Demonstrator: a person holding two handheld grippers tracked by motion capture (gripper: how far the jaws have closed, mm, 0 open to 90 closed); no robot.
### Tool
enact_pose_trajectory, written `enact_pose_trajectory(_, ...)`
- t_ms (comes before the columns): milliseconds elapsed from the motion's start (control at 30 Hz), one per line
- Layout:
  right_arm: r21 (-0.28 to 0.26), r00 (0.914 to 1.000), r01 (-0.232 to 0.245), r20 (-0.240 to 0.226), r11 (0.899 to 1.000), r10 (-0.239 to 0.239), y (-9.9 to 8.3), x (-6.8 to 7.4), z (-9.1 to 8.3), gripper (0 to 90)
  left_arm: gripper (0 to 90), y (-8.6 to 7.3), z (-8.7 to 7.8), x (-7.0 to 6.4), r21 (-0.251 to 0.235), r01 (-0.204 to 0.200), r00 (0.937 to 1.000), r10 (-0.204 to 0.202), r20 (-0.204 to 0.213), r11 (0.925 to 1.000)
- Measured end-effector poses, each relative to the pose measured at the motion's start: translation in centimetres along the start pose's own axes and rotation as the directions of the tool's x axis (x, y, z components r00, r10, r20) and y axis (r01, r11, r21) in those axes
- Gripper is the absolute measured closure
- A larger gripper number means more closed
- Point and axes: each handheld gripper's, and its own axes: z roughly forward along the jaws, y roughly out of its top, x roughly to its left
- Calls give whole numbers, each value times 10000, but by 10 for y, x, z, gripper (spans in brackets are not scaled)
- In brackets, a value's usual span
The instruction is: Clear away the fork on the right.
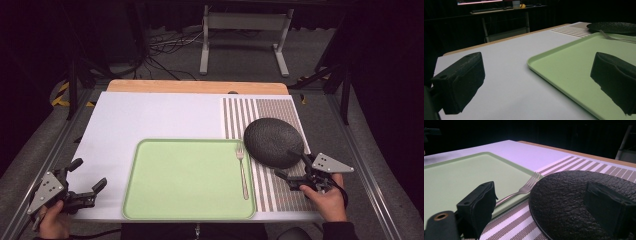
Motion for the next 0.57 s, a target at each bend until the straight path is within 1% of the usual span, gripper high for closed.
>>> enact_pose_trajectory(33,16,10000,-51,80,10000,51,-1,0,0,111,0,0,0,0,-2,-12,10000,12,-1,10000)
enact_pose_trajectory(67,147,9991,-314,289,9994,309,-4,0,-2,112,0,0,0,0,15,-16,10000,16,19,10000)
enact_pose_trajectory(100,147,9991,-314,289,9994,309,-4,0,-2,112,0,0,0,0,15,-16,10000,16,19,10000)
enact_pose_trajectory(133,190,9983,-481,348,9987,474,-7,-1,-4,121,0,0,0,0,43,-25,10000,25,10,10000)
enact_pose_trajectory(200,164,9977,-529,422,9985,522,-8,-1,-6,120,0,0,0,0,40,-49,10000,48,21,10000)
enact_pose_trajectory(300,49,9978,-496,437,9988,494,-9,-2,-8,111,0,0,0,0,12,-53,10000,53,-16,10000)
enact_pose_trajectory(567,68,9987,-389,344,9992,387,-10,-3,-8,110,0,0,0,0,37,-63,10000,63,-40,10000)
